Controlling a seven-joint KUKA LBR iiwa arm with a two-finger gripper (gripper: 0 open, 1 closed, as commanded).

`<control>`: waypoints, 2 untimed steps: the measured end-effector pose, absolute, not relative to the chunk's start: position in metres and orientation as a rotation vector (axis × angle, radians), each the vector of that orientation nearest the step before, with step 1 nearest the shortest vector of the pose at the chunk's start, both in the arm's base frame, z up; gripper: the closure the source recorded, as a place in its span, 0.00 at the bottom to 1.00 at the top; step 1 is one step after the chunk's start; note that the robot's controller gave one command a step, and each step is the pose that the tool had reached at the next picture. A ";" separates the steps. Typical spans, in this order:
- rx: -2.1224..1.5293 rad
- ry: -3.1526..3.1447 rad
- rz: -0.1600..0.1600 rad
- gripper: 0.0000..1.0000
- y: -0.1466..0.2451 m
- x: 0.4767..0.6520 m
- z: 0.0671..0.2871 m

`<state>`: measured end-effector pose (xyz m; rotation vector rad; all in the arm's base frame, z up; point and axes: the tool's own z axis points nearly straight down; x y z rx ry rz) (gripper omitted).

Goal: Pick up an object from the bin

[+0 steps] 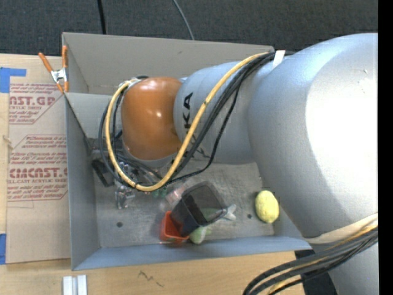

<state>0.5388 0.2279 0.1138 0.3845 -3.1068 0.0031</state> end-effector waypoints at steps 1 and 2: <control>0.578 -3.096 -0.003 1.00 0.220 0.530 0.116; 0.934 -2.996 0.000 1.00 0.225 0.523 0.130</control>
Offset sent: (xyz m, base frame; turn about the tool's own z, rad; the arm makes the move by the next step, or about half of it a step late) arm -0.0230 0.0161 0.0766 -0.0317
